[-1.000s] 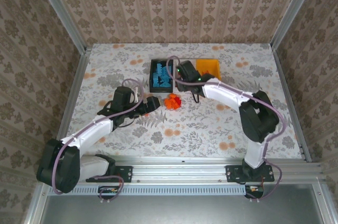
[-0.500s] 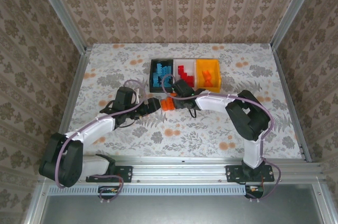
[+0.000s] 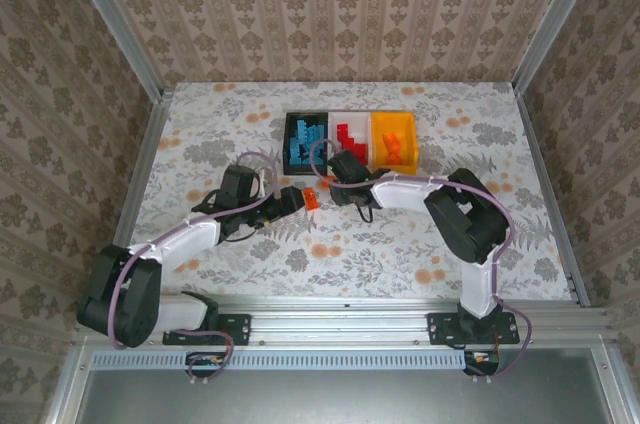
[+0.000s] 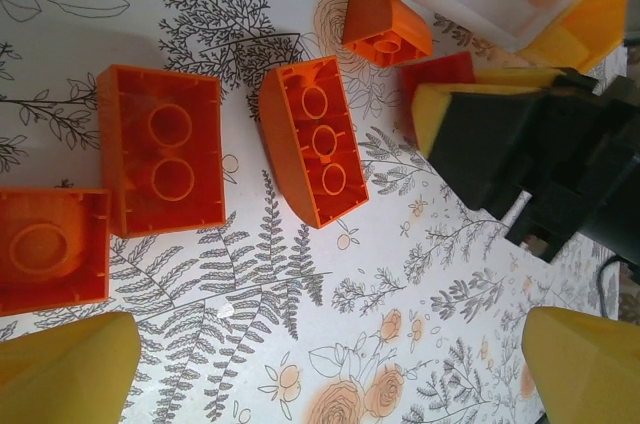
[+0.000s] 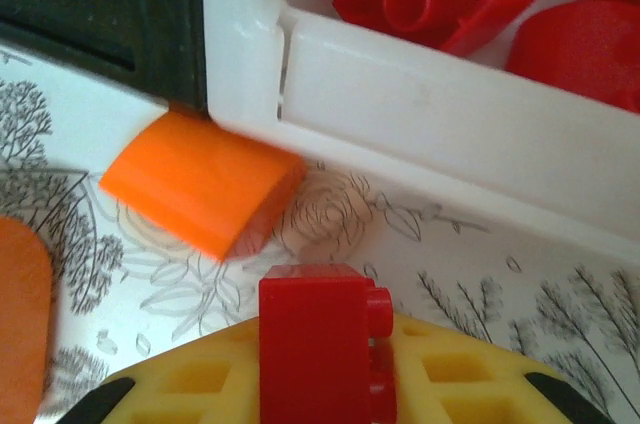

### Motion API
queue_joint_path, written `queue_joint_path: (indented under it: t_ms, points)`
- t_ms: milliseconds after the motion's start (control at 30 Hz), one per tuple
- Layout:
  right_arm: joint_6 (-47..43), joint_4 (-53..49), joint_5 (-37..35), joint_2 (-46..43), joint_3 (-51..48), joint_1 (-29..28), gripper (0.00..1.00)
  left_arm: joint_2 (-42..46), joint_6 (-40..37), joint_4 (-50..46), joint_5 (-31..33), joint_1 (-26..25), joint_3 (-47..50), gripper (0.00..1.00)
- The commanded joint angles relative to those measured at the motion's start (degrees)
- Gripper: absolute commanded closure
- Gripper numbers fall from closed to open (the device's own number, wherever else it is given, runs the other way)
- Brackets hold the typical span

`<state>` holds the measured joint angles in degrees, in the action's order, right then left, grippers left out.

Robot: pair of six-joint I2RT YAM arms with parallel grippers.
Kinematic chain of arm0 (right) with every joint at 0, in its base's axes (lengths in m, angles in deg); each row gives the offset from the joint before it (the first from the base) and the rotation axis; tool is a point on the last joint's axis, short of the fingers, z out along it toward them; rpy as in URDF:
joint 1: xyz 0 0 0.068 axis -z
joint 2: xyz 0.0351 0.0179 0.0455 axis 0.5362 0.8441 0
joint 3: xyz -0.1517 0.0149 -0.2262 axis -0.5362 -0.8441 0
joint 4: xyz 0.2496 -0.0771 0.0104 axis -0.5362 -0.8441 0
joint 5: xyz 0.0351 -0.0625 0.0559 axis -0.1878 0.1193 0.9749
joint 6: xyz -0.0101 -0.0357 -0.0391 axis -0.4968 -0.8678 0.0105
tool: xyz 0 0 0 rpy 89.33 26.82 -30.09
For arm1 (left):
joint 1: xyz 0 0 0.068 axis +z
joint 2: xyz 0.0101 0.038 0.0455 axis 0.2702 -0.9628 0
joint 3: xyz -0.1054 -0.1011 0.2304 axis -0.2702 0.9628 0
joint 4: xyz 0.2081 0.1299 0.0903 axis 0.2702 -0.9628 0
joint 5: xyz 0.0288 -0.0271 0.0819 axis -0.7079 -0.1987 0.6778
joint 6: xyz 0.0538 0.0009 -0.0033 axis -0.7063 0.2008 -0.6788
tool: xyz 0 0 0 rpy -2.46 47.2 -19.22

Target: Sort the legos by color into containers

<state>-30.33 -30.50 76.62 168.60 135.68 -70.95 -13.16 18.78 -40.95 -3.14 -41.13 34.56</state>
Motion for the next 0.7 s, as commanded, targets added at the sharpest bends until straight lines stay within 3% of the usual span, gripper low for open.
queue_joint_path:
  t_ms: [0,200,300,567,667]
  points:
    - [1.0,-0.5,-1.9,-7.0,-2.8,-1.0,0.71,-0.5,-1.9,-0.7,0.2,0.3,-2.1,0.0]
    - [-2.7,-2.4,-9.0,-15.7,-3.1,-0.7,0.71,0.4,-3.3,-4.0,2.2,0.9,-3.0,0.0]
    - [-7.4,-4.6,-11.9,-10.0,4.2,1.3,0.71,0.4,-2.8,-5.1,2.3,2.1,-3.8,0.0]
    - [-6.7,-10.1,-8.0,10.7,26.9,9.1,0.71,2.8,-1.1,-7.3,-0.6,6.8,-2.2,0.0]
    - [-6.6,-12.8,-7.9,14.7,33.4,9.5,0.64,4.6,-2.1,-9.0,-0.9,7.7,-2.1,0.0]
